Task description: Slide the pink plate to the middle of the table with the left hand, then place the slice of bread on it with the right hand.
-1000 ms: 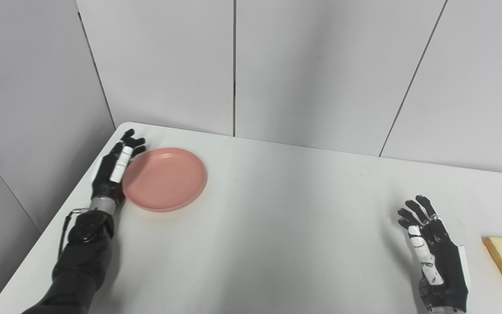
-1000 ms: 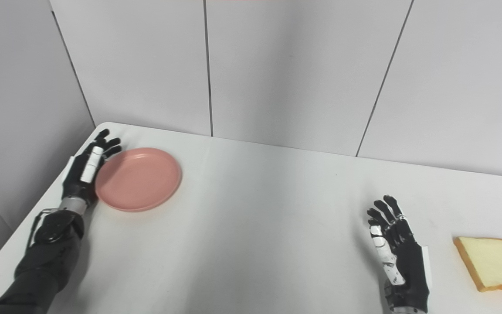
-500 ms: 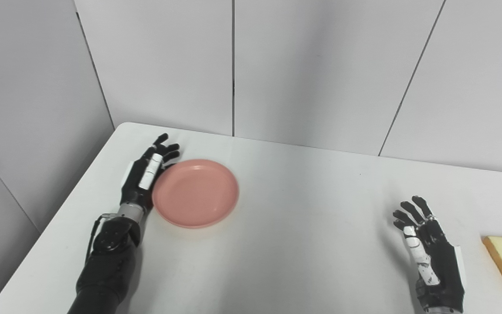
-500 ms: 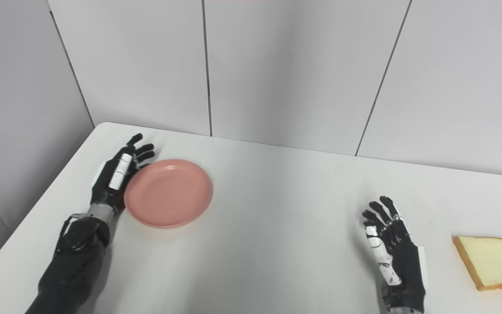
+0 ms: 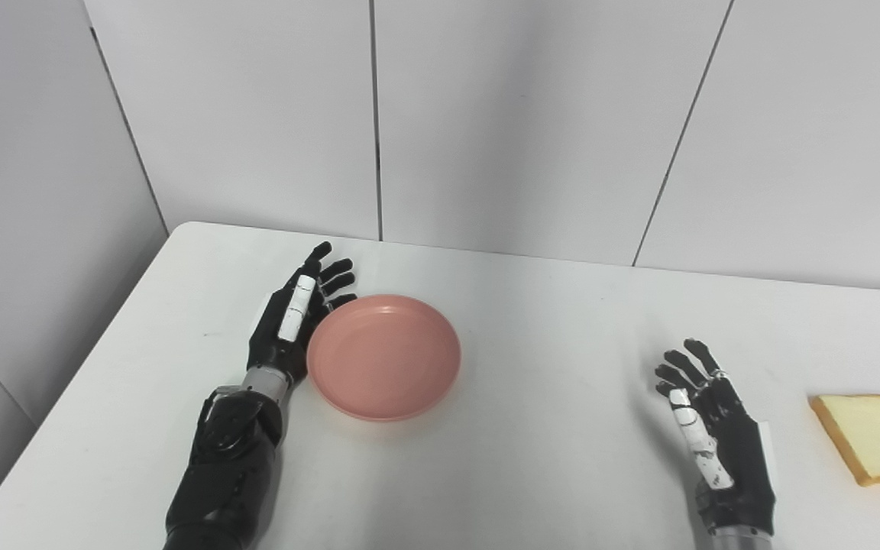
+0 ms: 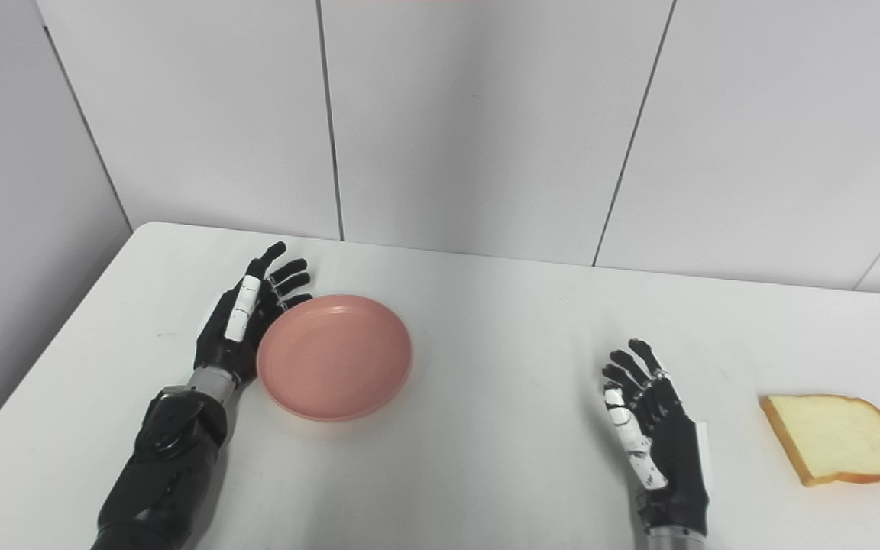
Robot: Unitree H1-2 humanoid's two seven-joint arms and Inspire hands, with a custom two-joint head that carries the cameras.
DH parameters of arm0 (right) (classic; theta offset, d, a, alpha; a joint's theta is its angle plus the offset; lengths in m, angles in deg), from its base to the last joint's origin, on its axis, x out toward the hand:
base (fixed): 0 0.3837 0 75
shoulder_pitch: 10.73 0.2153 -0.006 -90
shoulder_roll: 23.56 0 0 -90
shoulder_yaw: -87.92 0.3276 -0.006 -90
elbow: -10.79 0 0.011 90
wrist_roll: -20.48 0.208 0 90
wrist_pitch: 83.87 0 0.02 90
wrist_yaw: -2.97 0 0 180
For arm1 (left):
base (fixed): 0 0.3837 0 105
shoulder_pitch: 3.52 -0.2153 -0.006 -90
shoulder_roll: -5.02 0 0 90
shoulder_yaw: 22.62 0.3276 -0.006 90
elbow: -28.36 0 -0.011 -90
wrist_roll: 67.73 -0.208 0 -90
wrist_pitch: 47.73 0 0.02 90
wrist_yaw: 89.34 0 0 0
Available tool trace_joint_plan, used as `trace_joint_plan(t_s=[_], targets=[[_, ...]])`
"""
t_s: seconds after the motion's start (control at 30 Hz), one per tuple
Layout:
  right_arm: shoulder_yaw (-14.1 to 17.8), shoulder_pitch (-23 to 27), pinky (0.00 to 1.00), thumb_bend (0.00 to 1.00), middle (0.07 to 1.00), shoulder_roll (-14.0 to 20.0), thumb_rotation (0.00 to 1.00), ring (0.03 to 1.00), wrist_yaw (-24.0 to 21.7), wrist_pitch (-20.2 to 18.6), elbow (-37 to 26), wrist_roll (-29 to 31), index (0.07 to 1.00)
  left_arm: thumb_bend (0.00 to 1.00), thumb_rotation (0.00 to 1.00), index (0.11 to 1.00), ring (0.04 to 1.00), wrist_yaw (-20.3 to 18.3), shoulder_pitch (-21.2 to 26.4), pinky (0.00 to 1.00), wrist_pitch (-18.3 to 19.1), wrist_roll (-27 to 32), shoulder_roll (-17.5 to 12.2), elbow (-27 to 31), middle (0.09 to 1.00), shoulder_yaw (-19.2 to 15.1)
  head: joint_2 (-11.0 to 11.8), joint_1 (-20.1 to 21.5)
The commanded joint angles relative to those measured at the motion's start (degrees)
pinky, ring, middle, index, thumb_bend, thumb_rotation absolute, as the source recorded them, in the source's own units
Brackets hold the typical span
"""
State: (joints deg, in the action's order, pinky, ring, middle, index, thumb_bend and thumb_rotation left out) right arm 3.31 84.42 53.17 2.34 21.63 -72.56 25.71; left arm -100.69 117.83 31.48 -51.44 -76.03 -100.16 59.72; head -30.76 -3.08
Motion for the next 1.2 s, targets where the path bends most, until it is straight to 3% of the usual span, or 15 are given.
trace_joint_plan(t_s=[0.0,0.3,0.53,0.67,0.8,1.17], targets=[[-1.0,-2.4,0.77,0.48,0.803,-1.9,0.60,0.768,0.5,-0.9,1.2,-0.2,0.844,0.87,0.77,0.893,0.828,-1.1,-1.2,0.74,3.0,0.9,2.1,-0.8,0.815,0.4,0.1,0.1],[-1.8,-2.3,0.75,0.47,0.799,-3.2,0.58,0.755,1.3,-0.6,1.1,-1.2,0.845,0.83,0.78,0.903,0.845,-1.2,-2.4,0.76,2.7,-0.1,6.0,-2.8,0.843,2.5,-0.2,2.4],[-2.9,-2.2,0.73,0.47,0.793,-4.9,0.59,0.748,2.8,-1.7,0.0,-3.9,0.846,0.82,0.78,0.903,0.855,-1.1,-2.2,0.77,4.6,2.5,8.7,-3.0,0.857,0.9,-1.6,7.8],[-3.6,-2.0,0.72,0.47,0.787,-6.3,0.58,0.739,4.1,-2.9,-0.8,-5.3,0.835,0.81,0.79,0.928,0.875,-1.9,-2.6,0.82,6.8,3.8,9.3,-1.5,0.878,0.7,-2.0,10.3],[-4.2,-1.8,0.70,0.45,0.790,-7.2,0.58,0.738,5.1,-2.7,-0.6,-7.0,0.843,0.82,0.81,0.925,0.868,-2.2,-2.8,0.79,7.6,2.8,9.0,-1.1,0.874,2.1,-2.3,12.2],[-4.9,-1.3,0.69,0.44,0.783,-8.7,0.59,0.733,6.5,-3.9,-1.1,-7.5,0.834,0.80,0.75,0.917,0.863,-1.7,-3.4,0.80,6.5,0.6,7.9,-1.5,0.873,4.0,-2.7,13.7]])
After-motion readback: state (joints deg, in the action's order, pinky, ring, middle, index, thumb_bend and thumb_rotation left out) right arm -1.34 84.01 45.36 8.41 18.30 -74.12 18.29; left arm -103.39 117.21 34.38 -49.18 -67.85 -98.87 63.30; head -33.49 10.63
